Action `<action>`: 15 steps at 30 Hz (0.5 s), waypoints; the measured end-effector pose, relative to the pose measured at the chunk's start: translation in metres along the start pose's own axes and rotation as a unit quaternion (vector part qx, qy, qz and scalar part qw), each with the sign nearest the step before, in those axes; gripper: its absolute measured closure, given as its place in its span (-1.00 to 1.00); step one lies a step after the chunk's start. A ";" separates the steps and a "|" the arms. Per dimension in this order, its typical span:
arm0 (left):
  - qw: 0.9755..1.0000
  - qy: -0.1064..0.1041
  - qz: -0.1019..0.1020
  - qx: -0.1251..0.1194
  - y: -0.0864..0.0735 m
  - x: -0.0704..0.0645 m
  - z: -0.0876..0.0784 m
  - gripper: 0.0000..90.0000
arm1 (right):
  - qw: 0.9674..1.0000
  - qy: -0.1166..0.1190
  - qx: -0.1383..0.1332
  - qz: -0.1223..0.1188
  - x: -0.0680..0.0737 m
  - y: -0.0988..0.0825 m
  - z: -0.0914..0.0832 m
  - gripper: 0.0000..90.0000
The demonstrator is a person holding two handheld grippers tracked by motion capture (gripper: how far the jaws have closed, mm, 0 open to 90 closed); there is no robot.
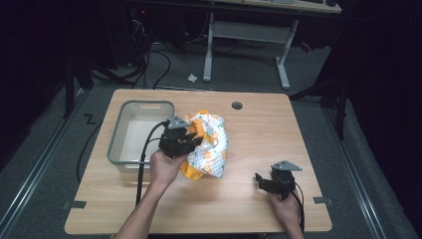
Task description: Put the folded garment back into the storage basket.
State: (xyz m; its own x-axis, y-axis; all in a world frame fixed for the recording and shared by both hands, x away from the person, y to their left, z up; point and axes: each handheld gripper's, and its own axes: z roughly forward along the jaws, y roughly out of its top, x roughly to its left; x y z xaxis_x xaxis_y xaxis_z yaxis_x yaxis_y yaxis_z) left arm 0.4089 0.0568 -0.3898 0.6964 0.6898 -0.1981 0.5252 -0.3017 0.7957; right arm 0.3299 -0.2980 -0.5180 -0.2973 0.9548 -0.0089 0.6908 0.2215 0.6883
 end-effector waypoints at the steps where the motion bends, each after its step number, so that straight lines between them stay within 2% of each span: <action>1: 1.000 0.000 0.000 -0.001 0.001 0.001 -0.002 0.60 | 1.000 0.000 0.000 0.000 0.000 0.000 0.000 -0.40; 5: 1.000 0.002 -0.003 -0.008 0.004 0.006 -0.010 0.60 | 1.000 0.000 0.000 0.000 0.000 0.000 0.000 -0.40; 10: 1.000 -0.001 -0.018 -0.014 0.004 0.017 -0.019 0.60 | 1.000 0.000 0.000 0.000 0.000 0.000 0.000 -0.40; 15: 1.000 0.008 -0.023 -0.018 0.004 0.023 -0.028 0.60 | 1.000 0.000 0.000 0.000 0.000 0.000 0.000 -0.40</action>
State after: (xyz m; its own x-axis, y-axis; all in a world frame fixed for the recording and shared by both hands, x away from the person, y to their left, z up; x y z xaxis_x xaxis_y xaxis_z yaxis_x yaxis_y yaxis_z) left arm 0.4132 0.0901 -0.3755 0.6645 0.7124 -0.2257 0.5374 -0.2456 0.8068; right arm 0.3299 -0.2979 -0.5181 -0.2971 0.9548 -0.0086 0.6909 0.2211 0.6883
